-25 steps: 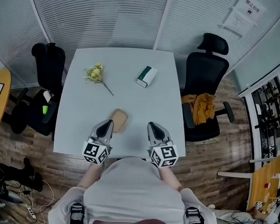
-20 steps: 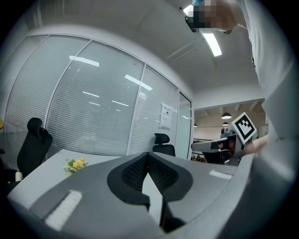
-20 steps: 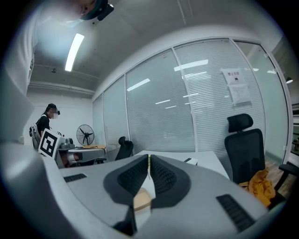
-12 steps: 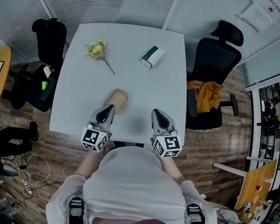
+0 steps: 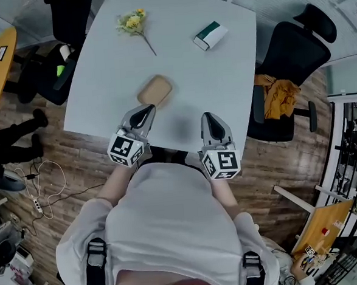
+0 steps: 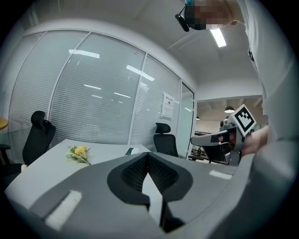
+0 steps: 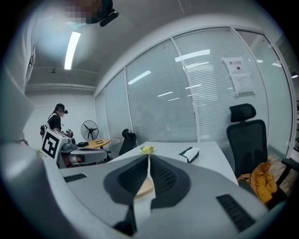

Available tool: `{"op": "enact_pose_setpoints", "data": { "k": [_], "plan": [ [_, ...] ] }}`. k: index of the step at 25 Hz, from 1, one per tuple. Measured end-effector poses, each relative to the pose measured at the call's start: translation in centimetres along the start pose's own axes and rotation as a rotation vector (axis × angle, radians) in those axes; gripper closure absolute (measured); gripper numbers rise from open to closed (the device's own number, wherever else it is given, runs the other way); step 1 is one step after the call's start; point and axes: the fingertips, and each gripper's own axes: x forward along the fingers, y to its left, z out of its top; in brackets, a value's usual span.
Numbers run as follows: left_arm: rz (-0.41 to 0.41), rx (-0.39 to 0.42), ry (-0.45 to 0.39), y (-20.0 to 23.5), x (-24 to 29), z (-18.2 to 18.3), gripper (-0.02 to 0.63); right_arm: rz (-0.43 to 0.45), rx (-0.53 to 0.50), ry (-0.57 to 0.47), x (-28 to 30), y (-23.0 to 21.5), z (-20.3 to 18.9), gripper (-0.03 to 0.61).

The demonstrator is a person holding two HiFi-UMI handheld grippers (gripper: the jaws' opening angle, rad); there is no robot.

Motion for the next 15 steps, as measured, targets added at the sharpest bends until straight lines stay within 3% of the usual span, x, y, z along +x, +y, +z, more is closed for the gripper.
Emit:
{"op": "enact_pose_setpoints", "data": {
  "k": [15],
  "plan": [
    [-0.026,0.027,0.134,-0.7,0.9,-4.0,0.603,-0.008,0.015,-0.012,-1.6,0.1,-0.4,0.558]
  ]
}}
